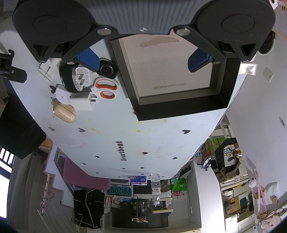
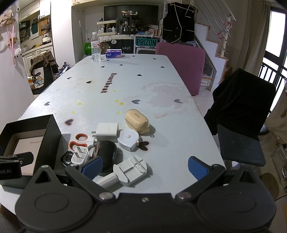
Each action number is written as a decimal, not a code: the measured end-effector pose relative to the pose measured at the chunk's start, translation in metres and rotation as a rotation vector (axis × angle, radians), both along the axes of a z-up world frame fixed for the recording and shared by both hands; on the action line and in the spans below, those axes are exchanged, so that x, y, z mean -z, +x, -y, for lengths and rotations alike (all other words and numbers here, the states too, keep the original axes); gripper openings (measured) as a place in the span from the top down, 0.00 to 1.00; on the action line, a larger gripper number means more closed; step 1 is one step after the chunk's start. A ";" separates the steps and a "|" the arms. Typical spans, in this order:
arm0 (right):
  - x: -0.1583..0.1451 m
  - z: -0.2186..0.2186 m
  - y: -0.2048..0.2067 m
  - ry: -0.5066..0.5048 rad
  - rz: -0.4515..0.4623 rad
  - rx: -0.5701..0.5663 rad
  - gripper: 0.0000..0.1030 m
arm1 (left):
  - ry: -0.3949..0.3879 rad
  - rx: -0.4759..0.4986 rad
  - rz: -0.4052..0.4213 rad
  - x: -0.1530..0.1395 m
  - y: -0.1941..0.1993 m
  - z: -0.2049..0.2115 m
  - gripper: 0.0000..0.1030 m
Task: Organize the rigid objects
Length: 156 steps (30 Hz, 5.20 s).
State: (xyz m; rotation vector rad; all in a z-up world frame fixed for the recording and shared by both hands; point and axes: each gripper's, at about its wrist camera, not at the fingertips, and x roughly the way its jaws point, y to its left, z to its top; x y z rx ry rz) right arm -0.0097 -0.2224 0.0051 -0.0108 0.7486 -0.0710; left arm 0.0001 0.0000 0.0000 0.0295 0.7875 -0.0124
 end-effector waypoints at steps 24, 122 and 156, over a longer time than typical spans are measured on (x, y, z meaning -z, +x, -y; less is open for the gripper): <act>0.000 -0.001 0.000 -0.001 0.000 -0.001 0.00 | 0.001 0.000 0.001 0.000 0.000 0.000 0.00; 0.083 0.008 0.050 0.109 -0.146 -0.109 0.51 | -0.059 -0.373 -0.150 0.056 0.025 -0.141 0.94; 0.055 0.009 0.037 0.282 -0.086 0.128 0.52 | -0.037 -0.312 -0.130 0.055 0.023 -0.140 0.94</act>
